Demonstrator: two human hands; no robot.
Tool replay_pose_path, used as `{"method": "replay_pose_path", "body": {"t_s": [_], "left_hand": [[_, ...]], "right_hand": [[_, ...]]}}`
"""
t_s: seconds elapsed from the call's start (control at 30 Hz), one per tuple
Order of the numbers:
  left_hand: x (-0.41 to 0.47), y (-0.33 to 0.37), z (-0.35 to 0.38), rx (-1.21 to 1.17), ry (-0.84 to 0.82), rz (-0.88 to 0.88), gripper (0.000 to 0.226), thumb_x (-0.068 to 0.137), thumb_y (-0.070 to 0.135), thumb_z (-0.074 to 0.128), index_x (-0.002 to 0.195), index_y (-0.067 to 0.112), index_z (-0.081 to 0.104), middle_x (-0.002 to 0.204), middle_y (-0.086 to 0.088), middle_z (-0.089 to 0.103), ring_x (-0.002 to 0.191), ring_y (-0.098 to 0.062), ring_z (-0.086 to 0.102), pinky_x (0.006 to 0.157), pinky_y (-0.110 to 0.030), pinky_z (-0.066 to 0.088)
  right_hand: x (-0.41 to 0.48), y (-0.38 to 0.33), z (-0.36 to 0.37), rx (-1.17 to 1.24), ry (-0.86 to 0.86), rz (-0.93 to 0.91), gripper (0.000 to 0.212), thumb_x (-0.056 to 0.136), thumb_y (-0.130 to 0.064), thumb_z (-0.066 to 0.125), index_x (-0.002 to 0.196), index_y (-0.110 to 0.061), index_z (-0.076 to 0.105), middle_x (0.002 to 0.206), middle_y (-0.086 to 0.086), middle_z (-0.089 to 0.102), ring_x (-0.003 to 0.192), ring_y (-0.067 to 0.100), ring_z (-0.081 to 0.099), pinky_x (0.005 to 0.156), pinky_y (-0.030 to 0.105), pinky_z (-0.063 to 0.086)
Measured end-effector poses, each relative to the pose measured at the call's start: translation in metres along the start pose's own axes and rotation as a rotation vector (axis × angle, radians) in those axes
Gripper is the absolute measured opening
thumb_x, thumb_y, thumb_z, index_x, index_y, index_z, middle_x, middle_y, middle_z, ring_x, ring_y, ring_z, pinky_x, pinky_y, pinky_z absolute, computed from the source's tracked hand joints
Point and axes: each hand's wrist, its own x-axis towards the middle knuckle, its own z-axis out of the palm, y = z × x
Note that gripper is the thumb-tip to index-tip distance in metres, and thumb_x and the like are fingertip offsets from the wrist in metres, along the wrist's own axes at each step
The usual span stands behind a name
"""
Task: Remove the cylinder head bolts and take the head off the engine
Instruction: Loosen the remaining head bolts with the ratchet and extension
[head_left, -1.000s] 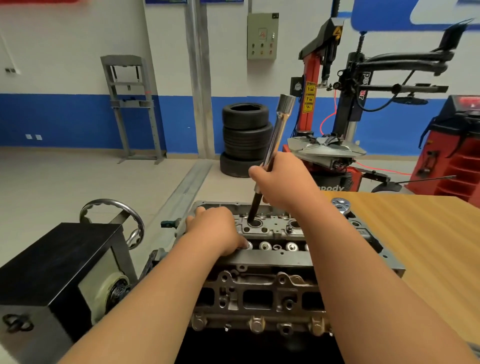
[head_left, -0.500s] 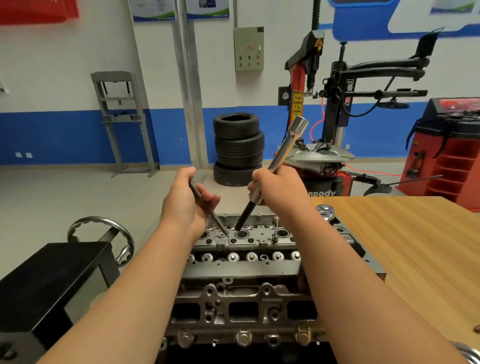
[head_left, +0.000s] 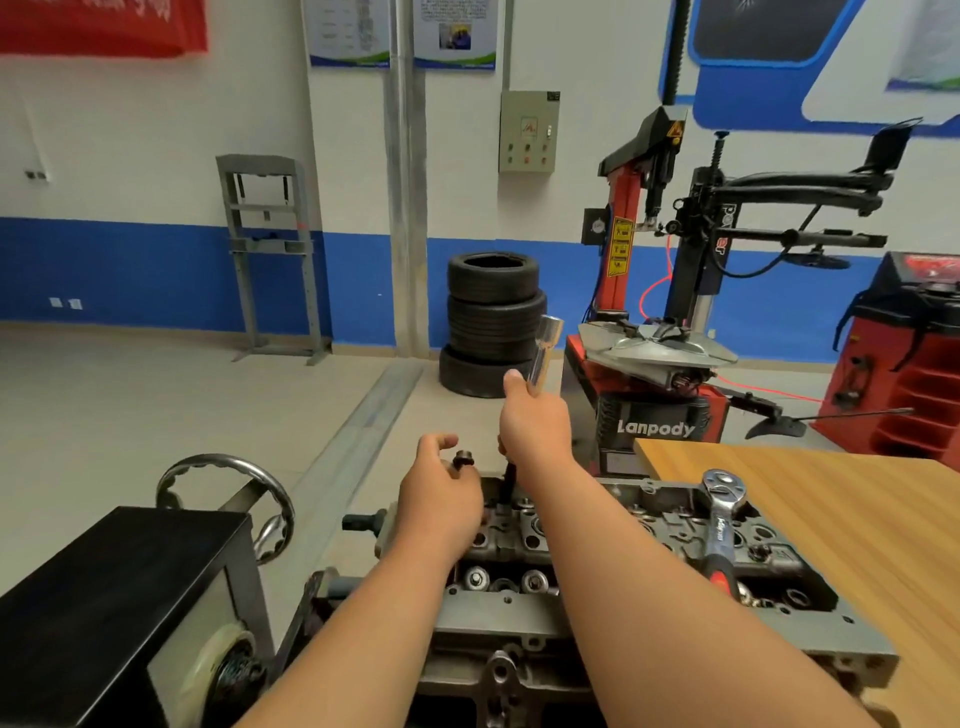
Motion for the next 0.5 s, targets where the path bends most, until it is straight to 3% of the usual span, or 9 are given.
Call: {"method": "replay_pose_path", "body": {"t_s": [0.1,0.2,0.4,0.5], "left_hand": [[0.002,0.001,0.000,-0.037,0.006,-0.011,0.028,0.096,0.013,0.048,0.114,0.034,0.044,0.080,0.003,0.058,0.067,-0.016,0.067,0.058,-0.033,0.059],[0.006,-0.001,0.001,-0.013,0.041,0.013,0.025,0.099,0.016,0.043,0.118,0.033,0.044,0.086,0.000,0.060,0.065,-0.015,0.061,0.045,-0.025,0.045],[0.009,0.000,-0.002,-0.012,0.052,0.021,0.026,0.098,0.016,0.045,0.121,0.029,0.046,0.101,0.006,0.056,0.074,-0.013,0.058,0.050,-0.020,0.036],[0.008,0.000,-0.004,-0.046,0.055,0.004,0.025,0.096,0.020,0.051,0.118,0.029,0.046,0.099,0.012,0.053,0.078,-0.011,0.058,0.049,-0.018,0.037]], "right_hand": [[0.004,0.001,0.000,-0.076,-0.016,-0.032,0.040,0.097,-0.043,0.047,0.071,-0.013,0.054,0.060,0.005,0.052,0.057,0.021,0.052,0.053,0.030,0.043],[0.003,0.002,0.002,-0.111,-0.094,-0.053,0.041,0.097,-0.043,0.046,0.069,-0.014,0.051,0.056,0.002,0.049,0.054,0.019,0.049,0.051,0.029,0.042],[-0.008,0.009,0.002,-0.231,-0.065,-0.200,0.044,0.100,-0.040,0.043,0.062,-0.018,0.042,0.051,-0.005,0.042,0.046,0.010,0.039,0.044,0.024,0.030],[-0.008,0.011,0.000,-0.299,-0.048,-0.242,0.040,0.100,-0.040,0.042,0.066,-0.019,0.043,0.058,-0.003,0.046,0.052,0.012,0.043,0.048,0.026,0.032]]}}
